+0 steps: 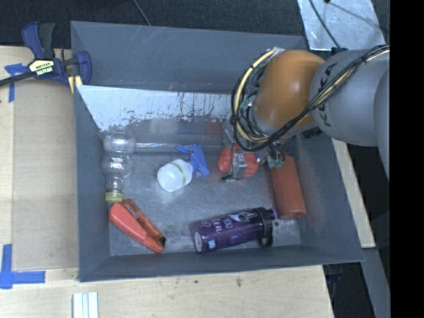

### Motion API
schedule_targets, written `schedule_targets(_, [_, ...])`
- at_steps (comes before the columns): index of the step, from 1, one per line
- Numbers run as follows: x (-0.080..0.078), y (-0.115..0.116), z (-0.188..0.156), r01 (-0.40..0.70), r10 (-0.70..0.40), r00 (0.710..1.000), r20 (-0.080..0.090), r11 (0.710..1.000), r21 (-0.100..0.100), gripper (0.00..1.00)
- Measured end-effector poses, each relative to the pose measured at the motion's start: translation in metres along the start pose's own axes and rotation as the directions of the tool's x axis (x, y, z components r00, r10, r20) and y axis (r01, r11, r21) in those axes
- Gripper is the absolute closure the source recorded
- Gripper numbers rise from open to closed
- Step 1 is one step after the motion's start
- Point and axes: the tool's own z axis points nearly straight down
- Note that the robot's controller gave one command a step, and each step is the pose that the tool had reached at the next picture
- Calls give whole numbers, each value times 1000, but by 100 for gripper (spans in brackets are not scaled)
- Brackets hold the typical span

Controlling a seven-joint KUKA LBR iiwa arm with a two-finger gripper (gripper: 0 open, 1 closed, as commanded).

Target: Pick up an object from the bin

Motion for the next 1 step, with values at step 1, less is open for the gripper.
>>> schedule_targets(1, [0,0,0,0,0,1000,0,1000,0,100])
